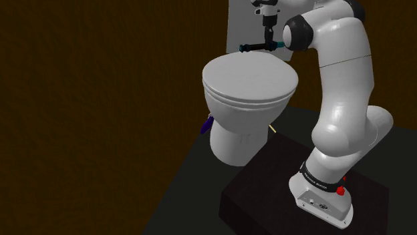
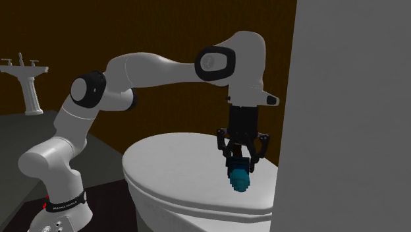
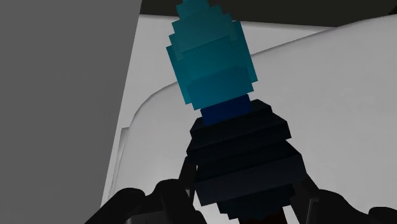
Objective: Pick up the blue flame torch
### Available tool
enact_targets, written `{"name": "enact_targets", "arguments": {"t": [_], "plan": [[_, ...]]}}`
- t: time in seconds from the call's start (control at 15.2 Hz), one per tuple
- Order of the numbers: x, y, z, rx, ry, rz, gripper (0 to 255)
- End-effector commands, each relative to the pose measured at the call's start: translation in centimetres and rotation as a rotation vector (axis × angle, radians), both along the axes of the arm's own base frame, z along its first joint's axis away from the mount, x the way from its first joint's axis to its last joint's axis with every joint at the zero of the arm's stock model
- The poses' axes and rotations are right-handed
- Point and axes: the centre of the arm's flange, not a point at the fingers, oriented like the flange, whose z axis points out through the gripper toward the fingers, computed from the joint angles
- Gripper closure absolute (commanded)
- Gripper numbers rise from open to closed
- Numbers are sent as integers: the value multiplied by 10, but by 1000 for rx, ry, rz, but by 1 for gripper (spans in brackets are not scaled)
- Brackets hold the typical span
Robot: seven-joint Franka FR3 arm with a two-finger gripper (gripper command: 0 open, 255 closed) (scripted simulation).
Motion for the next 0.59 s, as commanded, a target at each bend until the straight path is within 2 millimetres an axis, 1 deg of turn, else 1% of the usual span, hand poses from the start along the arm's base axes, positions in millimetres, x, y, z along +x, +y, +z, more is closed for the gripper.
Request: {"name": "enact_targets", "arguments": {"t": [0.0,0.4,0.53], "plan": [[0,0,11,0,0,0,255],[0,0,42,0,0,0,255],[0,0,43,0,0,0,255]]}}
